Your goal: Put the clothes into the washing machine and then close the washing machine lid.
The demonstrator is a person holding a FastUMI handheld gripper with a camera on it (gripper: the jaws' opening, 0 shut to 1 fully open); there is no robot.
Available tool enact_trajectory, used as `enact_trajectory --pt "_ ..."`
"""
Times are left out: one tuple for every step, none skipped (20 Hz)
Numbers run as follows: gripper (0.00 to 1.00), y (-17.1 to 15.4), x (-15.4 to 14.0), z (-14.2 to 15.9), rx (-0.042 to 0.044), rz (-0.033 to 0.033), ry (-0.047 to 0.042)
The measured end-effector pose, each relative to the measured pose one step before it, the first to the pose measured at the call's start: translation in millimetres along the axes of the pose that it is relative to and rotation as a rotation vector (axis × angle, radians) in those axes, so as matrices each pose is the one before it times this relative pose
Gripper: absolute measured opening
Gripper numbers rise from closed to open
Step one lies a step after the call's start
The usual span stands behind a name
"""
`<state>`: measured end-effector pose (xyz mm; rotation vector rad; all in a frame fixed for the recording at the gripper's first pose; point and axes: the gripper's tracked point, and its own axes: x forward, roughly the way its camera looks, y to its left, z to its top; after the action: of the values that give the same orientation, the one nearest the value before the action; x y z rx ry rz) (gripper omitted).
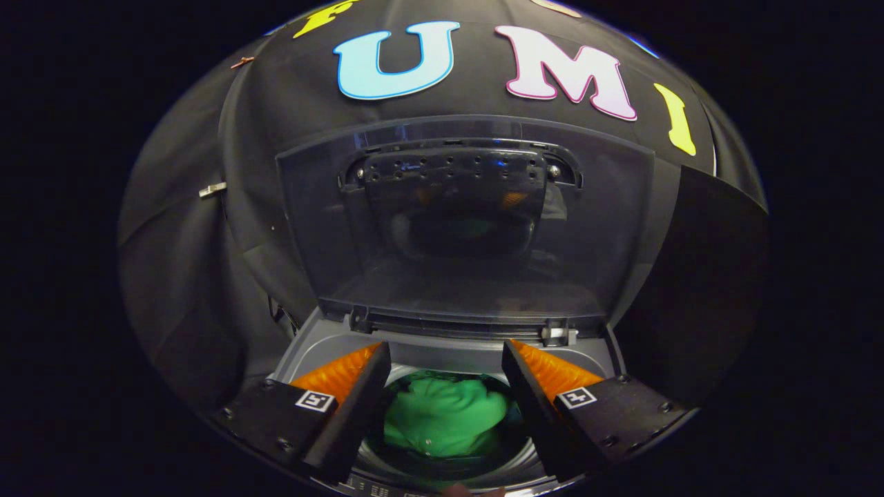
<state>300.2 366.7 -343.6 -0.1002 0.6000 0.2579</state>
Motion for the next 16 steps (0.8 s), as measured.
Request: enact_trajectory --pt "1.0 -0.22 -4.87 7.36 -0.00319 -0.00122 -0.02078" --pt "1.0 -0.69 -3.95 7.23 0.00299 -0.0017 -0.01992" --pt "1.0 0.52 -3.89 7.46 0.00754 0.00298 -0.01935" --pt "1.0 1.19 -2.92 8.19 0.01205 0.00534 -0.0223" --pt "1.0 1.41 -2.41 8.8 0.01357 0.00253 -0.0251" --pt "1.0 0.05 -4.28 11.06 0.01259 0.00291 -0.02658" --pt "1.0 0.09 -3.17 12.0 0.01173 0.00558 -0.02533" --pt "1.0 0.05 -3.24 12.83 0.00951 0.00687 -0.0302" --pt "1.0 0.36 -1.77 12.1 0.00522 0.00263 -0.02637" --pt "1.0 -0.46 0.06 13.81 0.0052 0.00061 -0.03049" --pt "1.0 -0.05 1.19 14.76 0.00905 0.00382 -0.02932" --pt "1.0 2.42 2.64 13.93 0.01071 0.00705 -0.02652" --pt "1.0 2.91 2.88 11.16 0.00366 0.00479 -0.01605" --pt "1.0 2.2 2.65 10.61 -0.00106 0.00735 -0.0166" --pt "1.0 3.61 2.31 13.0 -0.00816 0.00916 -0.02425" --pt "1.0 3.25 4.13 12.68 -0.01496 0.00605 -0.02561"
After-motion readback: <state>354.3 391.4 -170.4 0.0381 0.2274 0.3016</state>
